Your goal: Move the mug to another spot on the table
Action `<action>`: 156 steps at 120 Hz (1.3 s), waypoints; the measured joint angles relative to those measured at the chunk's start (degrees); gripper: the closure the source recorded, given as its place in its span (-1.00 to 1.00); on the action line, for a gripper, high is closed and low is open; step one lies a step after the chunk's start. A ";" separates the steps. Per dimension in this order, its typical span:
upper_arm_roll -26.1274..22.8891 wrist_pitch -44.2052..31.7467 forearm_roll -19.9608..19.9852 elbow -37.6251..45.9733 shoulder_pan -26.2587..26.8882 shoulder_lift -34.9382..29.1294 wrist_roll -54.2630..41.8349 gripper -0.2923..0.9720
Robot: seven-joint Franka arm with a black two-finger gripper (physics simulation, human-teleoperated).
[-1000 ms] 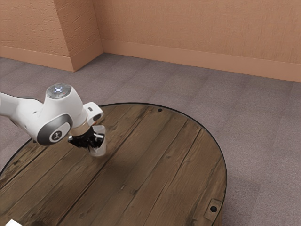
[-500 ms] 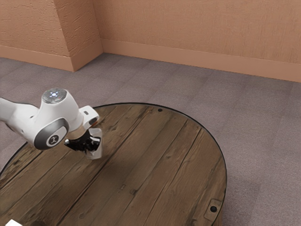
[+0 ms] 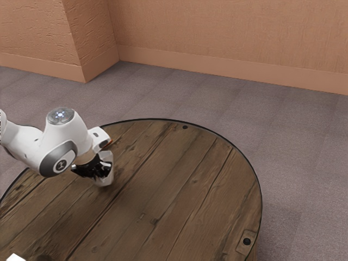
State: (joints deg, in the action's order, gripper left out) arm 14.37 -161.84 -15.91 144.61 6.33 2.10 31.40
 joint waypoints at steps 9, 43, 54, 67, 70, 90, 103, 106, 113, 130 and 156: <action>-0.24 -0.51 0.10 -0.07 0.31 0.69 -0.26 0.53; -1.46 -2.01 1.58 0.16 1.01 1.34 -0.78 0.27; -2.09 -1.98 4.37 0.61 1.13 1.19 -0.86 -0.01; -4.59 1.06 11.37 1.36 0.76 -1.81 -0.82 -0.22; -5.09 2.00 12.52 1.83 0.84 -3.18 -0.76 -0.26; -5.93 7.75 16.24 1.99 -1.32 -8.28 -0.81 -0.41; -7.73 9.88 16.85 1.70 -6.38 -9.35 -1.50 -0.46; -9.02 10.25 16.79 1.30 -6.38 -9.89 -1.65 -0.47; -11.27 11.02 16.51 0.29 -5.64 -11.25 -1.98 -0.49; -10.98 18.50 13.81 -16.09 -5.00 -10.67 -5.19 -0.51; -10.94 40.98 12.23 -41.37 -3.59 -3.20 -11.12 -0.53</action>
State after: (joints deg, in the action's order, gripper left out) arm 3.43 -120.86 -3.68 103.25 2.73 -1.09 20.28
